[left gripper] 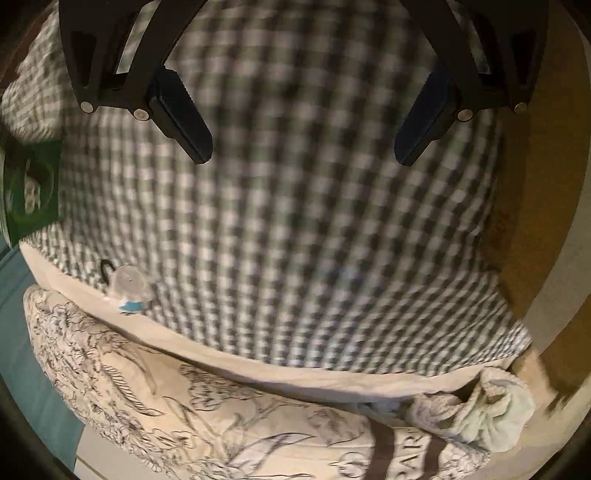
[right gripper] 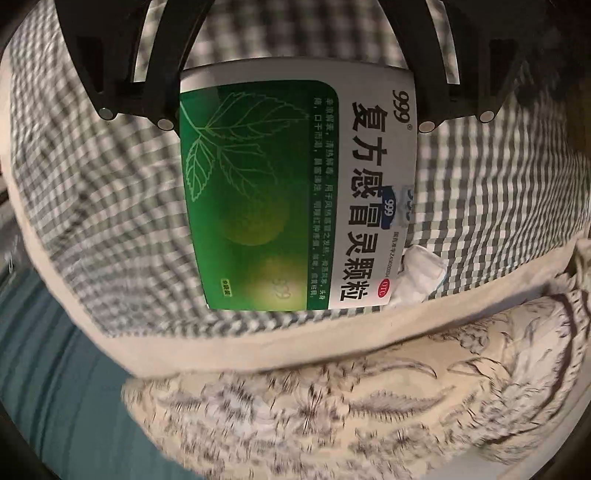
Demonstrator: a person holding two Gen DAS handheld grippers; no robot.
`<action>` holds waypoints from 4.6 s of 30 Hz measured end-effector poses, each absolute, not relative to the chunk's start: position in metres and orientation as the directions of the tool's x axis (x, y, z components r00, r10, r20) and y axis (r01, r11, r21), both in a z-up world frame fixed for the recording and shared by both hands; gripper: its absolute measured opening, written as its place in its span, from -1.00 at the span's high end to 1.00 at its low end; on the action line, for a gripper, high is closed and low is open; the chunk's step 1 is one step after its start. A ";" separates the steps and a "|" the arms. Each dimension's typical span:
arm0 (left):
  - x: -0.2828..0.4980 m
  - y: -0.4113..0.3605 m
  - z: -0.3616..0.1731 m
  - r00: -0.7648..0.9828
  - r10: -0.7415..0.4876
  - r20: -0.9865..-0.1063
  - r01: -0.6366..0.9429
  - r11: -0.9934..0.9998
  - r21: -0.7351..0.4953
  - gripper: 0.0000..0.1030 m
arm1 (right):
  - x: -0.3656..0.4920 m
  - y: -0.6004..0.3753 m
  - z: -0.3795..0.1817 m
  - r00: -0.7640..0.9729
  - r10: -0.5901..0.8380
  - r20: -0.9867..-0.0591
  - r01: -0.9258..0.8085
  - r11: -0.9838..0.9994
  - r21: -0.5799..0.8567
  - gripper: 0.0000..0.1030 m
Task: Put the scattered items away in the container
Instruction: 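Grasp the green medicine box with the right gripper while the left grasps the white plush toy, then carry the medicine box and plush toy into the cardboard box and release both, then move the right gripper over the small black hair tie on the sheet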
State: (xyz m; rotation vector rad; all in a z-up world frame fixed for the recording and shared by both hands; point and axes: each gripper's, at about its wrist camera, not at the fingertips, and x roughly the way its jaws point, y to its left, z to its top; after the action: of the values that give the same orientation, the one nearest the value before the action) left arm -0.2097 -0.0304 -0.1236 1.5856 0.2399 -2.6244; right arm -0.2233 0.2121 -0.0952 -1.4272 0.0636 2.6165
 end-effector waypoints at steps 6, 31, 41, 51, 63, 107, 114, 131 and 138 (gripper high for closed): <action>-0.249 0.026 -0.098 -0.544 0.074 -0.836 0.009 -0.996 -0.094 -0.97 | -0.193 0.232 -0.116 -0.602 0.199 -0.773 -0.149 -0.979 -0.136 -0.47; -0.341 0.083 -0.130 -0.537 0.128 -0.834 -0.243 -0.970 0.007 0.04 | -0.181 0.242 -0.158 -0.696 0.221 -0.683 -0.237 -0.969 -0.072 -0.48; -0.209 -0.005 -0.083 -0.554 0.053 -0.831 0.003 -0.998 -0.067 0.03 | -0.139 0.234 -0.104 -0.779 0.128 -0.614 -0.165 -0.986 0.003 -0.47; -0.129 -0.034 -0.012 -0.610 0.014 -0.792 0.078 -0.994 -0.078 0.03 | -0.078 0.171 -0.032 -0.810 -0.065 -0.583 0.030 -0.997 0.070 -0.48; -0.033 -0.151 0.072 -0.712 -0.126 -0.691 0.260 -0.961 -0.093 0.03 | -0.036 0.056 0.041 -0.795 -0.283 -0.536 0.290 -0.954 0.073 -0.48; -0.025 -0.267 0.025 -0.604 -0.252 -0.756 0.449 -0.892 -0.061 -0.95 | -0.072 -0.090 0.036 -0.608 -0.543 -0.579 0.519 -0.824 0.228 -0.87; -0.041 -0.215 0.036 -0.646 -0.184 -0.741 0.342 -0.937 -0.066 -0.96 | -0.100 -0.026 0.028 -0.685 -0.443 -0.579 0.378 -0.895 0.238 -0.87; -0.128 -0.037 0.005 -0.657 0.039 -0.753 0.009 -0.998 -0.060 -0.97 | -0.142 0.152 0.005 -0.762 -0.173 -0.624 0.069 -0.980 0.187 -0.87; -0.166 -0.014 -0.039 -0.586 0.066 -0.808 -0.018 -0.997 -0.068 -0.97 | -0.170 0.197 -0.026 -0.736 -0.087 -0.672 -0.033 -0.986 0.163 -0.87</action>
State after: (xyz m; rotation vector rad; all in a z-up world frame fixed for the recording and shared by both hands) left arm -0.1662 -0.0144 -0.0390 1.4495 0.0839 -2.8395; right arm -0.1698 0.1969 -0.0264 -1.1517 0.2613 2.9423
